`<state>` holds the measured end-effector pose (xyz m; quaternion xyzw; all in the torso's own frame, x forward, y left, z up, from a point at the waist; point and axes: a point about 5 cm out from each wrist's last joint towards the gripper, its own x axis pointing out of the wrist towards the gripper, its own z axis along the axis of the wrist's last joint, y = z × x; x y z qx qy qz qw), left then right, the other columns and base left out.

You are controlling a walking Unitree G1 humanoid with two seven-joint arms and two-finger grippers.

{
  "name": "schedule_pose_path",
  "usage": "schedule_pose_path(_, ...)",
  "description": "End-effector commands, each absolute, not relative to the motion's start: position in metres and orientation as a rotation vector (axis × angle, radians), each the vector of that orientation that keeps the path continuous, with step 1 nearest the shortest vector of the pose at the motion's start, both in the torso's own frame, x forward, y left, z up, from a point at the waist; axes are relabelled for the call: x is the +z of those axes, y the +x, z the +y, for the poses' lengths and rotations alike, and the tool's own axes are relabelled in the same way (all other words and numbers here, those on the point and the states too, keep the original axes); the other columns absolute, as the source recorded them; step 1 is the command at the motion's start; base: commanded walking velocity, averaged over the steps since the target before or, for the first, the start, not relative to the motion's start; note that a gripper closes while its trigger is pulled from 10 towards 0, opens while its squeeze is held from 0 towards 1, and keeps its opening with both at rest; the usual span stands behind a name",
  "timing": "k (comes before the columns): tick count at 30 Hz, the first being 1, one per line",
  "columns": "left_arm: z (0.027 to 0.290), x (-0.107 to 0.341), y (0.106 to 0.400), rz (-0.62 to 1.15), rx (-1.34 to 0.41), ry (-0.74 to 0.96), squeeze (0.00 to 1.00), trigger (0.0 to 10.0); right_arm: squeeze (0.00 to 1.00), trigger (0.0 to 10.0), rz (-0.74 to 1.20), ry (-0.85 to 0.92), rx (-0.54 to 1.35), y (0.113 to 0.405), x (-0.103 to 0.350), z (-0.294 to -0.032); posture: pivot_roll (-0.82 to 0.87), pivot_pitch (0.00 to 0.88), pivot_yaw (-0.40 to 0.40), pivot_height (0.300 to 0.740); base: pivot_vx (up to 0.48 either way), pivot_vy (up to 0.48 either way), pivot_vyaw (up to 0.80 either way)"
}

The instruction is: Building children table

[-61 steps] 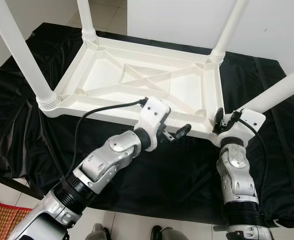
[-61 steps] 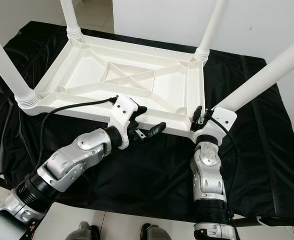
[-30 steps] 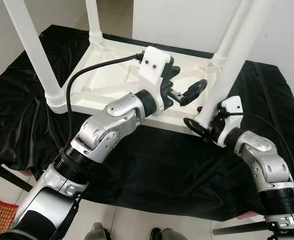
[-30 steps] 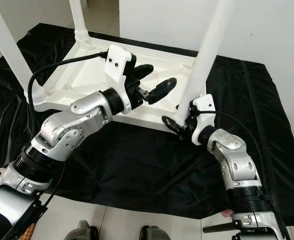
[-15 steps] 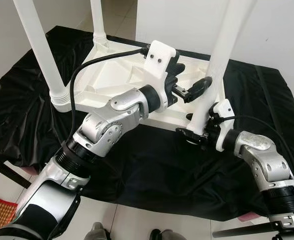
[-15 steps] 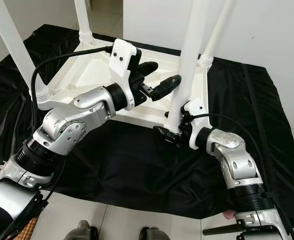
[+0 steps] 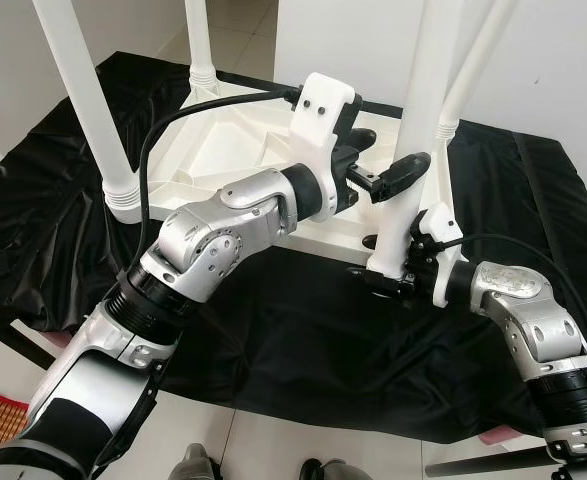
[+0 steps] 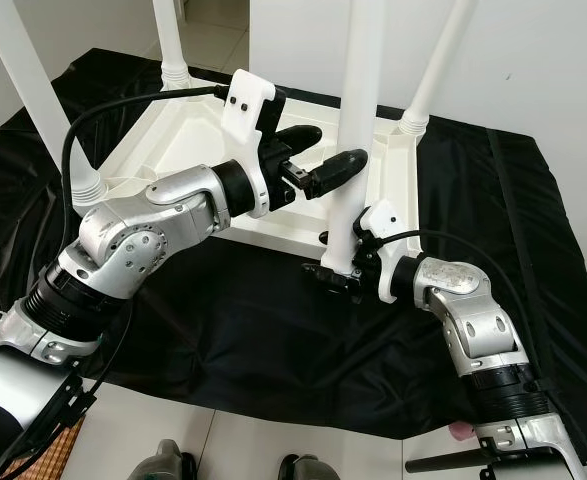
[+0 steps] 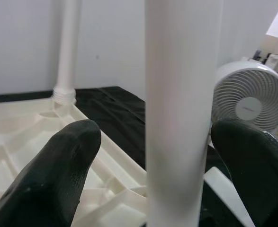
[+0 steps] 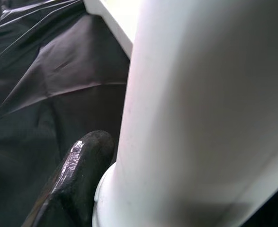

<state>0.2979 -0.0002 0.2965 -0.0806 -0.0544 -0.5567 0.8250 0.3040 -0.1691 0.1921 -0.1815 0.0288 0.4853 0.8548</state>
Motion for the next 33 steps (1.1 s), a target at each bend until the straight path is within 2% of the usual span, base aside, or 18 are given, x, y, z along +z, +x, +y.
schedule_pose_path(1, -0.0064, 0.3030, 0.2680, -0.167, -1.753, -0.146, 0.00, 10.0, 0.00, 10.0, 0.059, -0.411, 1.041, 0.3021, 0.1934, -0.1687, 0.05, 0.100, -0.050, 0.740, 0.000, 0.000, 0.00)
schedule_pose_path(7, -0.0128, 0.3078, 0.2643, -0.154, -1.795, -0.169, 0.00, 10.0, 0.00, 10.0, 0.080, -0.422, 1.119, 0.2948, 0.1905, -0.1650, 0.05, 0.105, -0.049, 0.740, 0.000, 0.000, 0.00)
schedule_pose_path(20, -0.0151, 0.3123, 0.2616, -0.127, -1.840, -0.180, 0.00, 10.0, 0.00, 10.0, 0.097, -0.437, 1.137, 0.2930, 0.1886, -0.1652, 0.04, 0.103, -0.049, 0.740, 0.000, 0.000, 0.00)
schedule_pose_path(21, -0.0146, 0.3121, 0.2607, -0.118, -1.850, -0.186, 0.00, 2.4, 0.00, 10.0, 0.096, -0.441, 1.134, 0.2933, 0.1889, -0.1658, 0.04, 0.103, -0.049, 0.740, 0.000, 0.000, 0.00)
schedule_pose_path(22, -0.0146, 0.3121, 0.2607, -0.118, -1.850, -0.186, 0.00, 2.4, 0.00, 10.0, 0.096, -0.441, 1.134, 0.2933, 0.1889, -0.1658, 0.04, 0.103, -0.049, 0.740, 0.000, 0.000, 0.00)
schedule_pose_path(23, -0.0137, 0.3117, 0.2601, -0.110, -1.858, -0.194, 0.00, 0.0, 0.00, 10.0, 0.093, -0.444, 1.125, 0.2943, 0.1893, -0.1666, 0.04, 0.099, -0.046, 0.740, 0.000, 0.000, 0.00)
schedule_pose_path(33, -0.0130, 0.3115, 0.2596, -0.096, -1.863, -0.224, 0.00, 0.0, 0.00, 10.0, 0.077, -0.441, 1.099, 0.2968, 0.1930, -0.1689, 0.04, 0.086, -0.046, 0.740, 0.000, 0.000, 0.00)
